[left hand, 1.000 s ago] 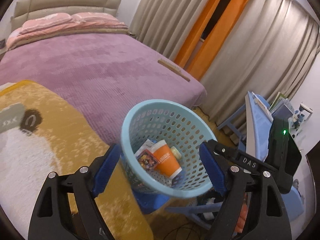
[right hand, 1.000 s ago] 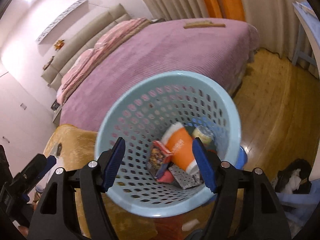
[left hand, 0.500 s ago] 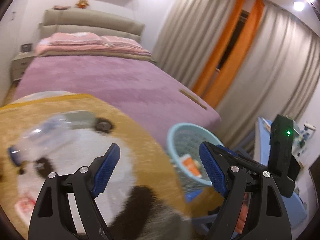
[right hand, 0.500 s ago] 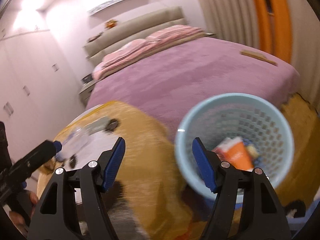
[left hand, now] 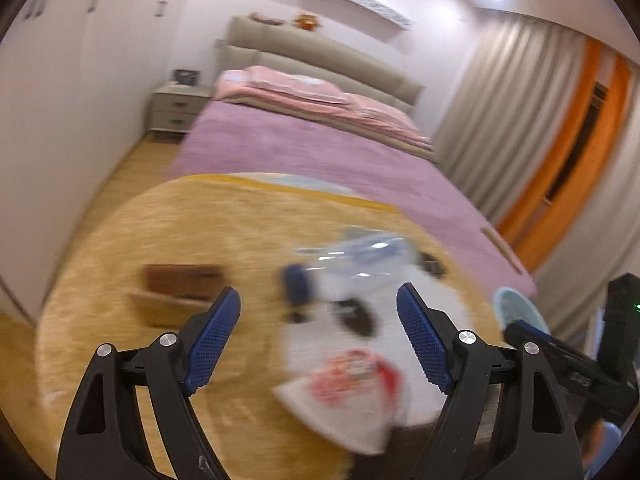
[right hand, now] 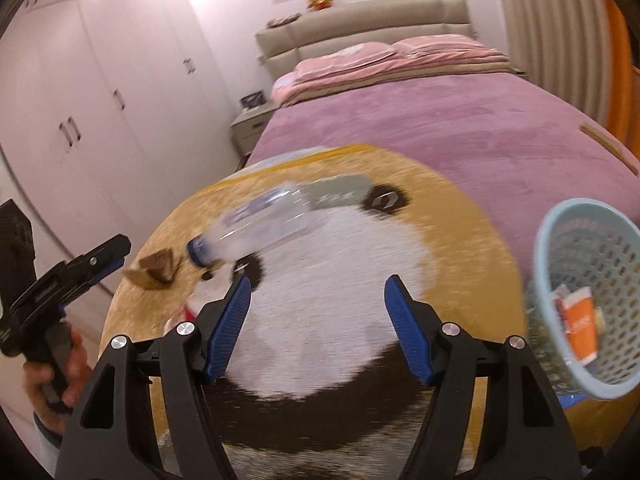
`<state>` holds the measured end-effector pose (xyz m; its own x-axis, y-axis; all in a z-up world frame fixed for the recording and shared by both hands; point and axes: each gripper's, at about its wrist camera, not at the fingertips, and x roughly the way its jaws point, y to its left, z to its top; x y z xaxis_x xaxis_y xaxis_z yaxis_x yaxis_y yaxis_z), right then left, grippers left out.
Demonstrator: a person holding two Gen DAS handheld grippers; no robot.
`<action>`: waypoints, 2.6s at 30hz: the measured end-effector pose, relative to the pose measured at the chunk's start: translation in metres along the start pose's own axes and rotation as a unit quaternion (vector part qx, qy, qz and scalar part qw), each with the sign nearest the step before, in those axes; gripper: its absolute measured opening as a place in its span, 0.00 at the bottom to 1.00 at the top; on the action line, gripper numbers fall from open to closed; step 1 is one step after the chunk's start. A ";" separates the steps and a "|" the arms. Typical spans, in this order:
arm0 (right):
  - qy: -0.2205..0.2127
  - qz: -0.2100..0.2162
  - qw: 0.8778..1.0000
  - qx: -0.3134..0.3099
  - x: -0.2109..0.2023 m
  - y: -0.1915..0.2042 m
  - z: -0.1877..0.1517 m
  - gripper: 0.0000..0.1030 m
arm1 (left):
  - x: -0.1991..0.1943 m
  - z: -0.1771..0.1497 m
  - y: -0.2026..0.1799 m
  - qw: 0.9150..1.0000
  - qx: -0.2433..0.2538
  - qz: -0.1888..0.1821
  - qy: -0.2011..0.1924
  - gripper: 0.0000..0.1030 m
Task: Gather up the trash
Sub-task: 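Move the left tool to the brown cardboard while the right tool approaches the red-white paper cup, then grasp the brown cardboard with the left tool while the right tool grasps the red-white cup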
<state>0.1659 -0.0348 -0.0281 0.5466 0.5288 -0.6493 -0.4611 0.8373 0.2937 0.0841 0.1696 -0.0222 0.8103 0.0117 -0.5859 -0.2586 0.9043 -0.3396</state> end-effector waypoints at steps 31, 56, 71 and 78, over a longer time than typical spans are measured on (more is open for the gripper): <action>0.093 -0.028 0.989 -0.107 0.070 0.089 -0.057 0.89 | 0.024 -0.022 0.074 0.991 -0.081 -0.088 0.062 0.70; 0.072 0.017 0.996 -0.043 0.061 0.081 -0.044 0.89 | 0.066 -0.009 0.064 0.996 -0.006 0.041 0.081 0.76; 0.094 0.023 0.995 -0.012 0.090 0.087 -0.036 0.85 | 0.041 -0.014 0.058 0.997 0.005 0.063 0.042 0.52; 0.090 0.006 0.995 -0.053 0.093 0.107 -0.038 0.63 | 0.018 -0.018 0.054 0.997 0.013 0.068 0.025 0.52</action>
<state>0.1405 0.0985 -0.0837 0.4122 0.4969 -0.7637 -0.5432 0.8070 0.2318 0.0749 0.2112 -0.0640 0.7408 0.1147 -0.6619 -0.3510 0.9062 -0.2358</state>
